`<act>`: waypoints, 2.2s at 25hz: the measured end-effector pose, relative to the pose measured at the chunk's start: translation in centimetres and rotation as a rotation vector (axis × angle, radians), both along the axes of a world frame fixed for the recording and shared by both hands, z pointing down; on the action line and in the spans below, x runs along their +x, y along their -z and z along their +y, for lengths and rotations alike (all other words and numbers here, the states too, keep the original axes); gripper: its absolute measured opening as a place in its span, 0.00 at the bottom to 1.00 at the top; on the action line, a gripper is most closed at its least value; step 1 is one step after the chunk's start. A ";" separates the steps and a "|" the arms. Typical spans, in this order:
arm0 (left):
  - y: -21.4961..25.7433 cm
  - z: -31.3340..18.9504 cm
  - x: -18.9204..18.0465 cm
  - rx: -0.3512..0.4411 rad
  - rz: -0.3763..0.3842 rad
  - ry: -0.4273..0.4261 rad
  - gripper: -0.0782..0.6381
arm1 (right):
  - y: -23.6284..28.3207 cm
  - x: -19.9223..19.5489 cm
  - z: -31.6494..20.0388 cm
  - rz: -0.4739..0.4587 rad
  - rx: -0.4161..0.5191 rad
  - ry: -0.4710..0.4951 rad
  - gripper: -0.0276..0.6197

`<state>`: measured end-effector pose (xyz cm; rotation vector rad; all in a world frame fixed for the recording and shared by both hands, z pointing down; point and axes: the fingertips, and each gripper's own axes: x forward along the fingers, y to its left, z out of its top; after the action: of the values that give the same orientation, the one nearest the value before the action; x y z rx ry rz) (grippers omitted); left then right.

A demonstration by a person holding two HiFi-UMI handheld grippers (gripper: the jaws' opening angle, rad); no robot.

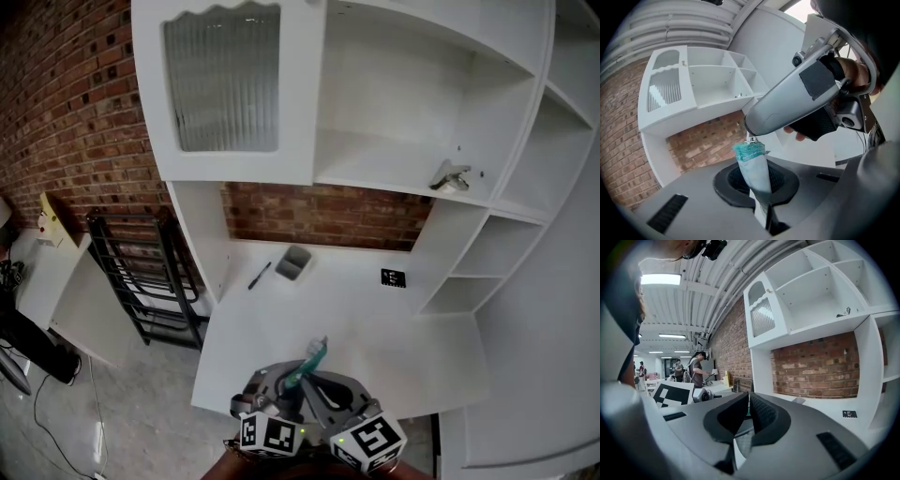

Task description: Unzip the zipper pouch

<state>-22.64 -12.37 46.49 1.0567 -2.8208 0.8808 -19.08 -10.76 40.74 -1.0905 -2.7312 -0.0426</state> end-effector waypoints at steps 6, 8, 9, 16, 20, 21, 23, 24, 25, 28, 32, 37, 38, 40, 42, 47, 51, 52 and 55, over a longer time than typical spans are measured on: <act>0.0 0.5 0.3 0.010 0.005 0.003 0.11 | -0.8 -1.2 -1.6 -0.031 -0.018 -0.072 0.05; 0.5 0.4 0.4 0.011 0.002 0.005 0.11 | -1.0 -1.5 -2.1 -0.022 -0.051 -0.071 0.05; 0.7 0.4 0.5 0.013 0.002 0.006 0.11 | -1.0 -1.5 -2.1 -0.031 -0.047 -0.068 0.05; 0.6 0.2 0.9 0.007 0.001 -0.003 0.11 | -1.1 -1.5 -2.4 -0.032 -0.029 -0.081 0.05; 0.5 -0.2 1.2 0.008 -0.008 -0.016 0.11 | -1.2 -1.7 -3.2 -0.026 -0.013 -0.096 0.05; 0.4 -0.3 1.3 0.010 -0.012 -0.021 0.11 | -1.3 -1.7 -3.4 -0.027 -0.010 -0.103 0.05; 0.4 -0.5 1.5 0.015 -0.009 -0.029 0.11 | -1.3 -1.9 -3.8 -0.025 -0.009 -0.116 0.05; 0.5 -0.6 1.5 0.015 -0.005 -0.031 0.11 | -1.3 -2.0 -4.1 -0.023 -0.011 -0.122 0.05; 0.6 -0.7 1.6 0.013 -0.002 -0.032 0.11 | -1.4 -2.0 -4.3 -0.021 -0.012 -0.128 0.05; 0.8 -0.8 1.8 -0.005 -0.005 -0.035 0.11 | -1.5 -2.1 -4.8 -0.022 -0.004 -0.142 0.05; 0.6 -0.9 2.0 -0.001 0.000 -0.045 0.11 | -1.7 -2.4 -5.5 -0.022 0.007 -0.160 0.05; 0.6 -1.1 2.3 -0.001 0.002 -0.058 0.11 | -1.9 -2.7 -6.4 -0.019 0.010 -0.185 0.05; 0.5 -1.1 2.3 -0.004 0.001 -0.060 0.11 | -2.0 -2.7 -6.5 -0.019 0.012 -0.191 0.05; 0.4 -1.1 2.4 -0.007 0.002 -0.062 0.11 | -2.2 -2.9 -6.8 -0.019 0.018 -0.202 0.05; 0.2 -1.0 2.4 -0.004 0.003 -0.063 0.11 | -2.3 -3.1 -7.2 -0.019 0.023 -0.216 0.05; -0.2 -0.7 2.6 0.009 0.014 -0.083 0.11 | -2.4 -3.8 -8.7 -0.019 0.033 -0.258 0.05; 0.2 -0.5 2.7 0.019 0.029 -0.075 0.11 | -2.3 -4.0 -9.4 -0.031 0.052 -0.278 0.05; 0.2 -0.4 2.7 0.018 0.028 -0.075 0.11 | -2.3 -4.1 -9.5 -0.031 0.053 -0.282 0.05; -0.1 -0.5 2.7 0.011 0.024 -0.081 0.11 | -2.3 -4.2 -9.7 -0.029 0.055 -0.285 0.05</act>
<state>-19.95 -12.89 46.61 1.1822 -2.7849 0.8537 -23.33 -20.43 43.05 -0.6840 -2.8639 -0.0911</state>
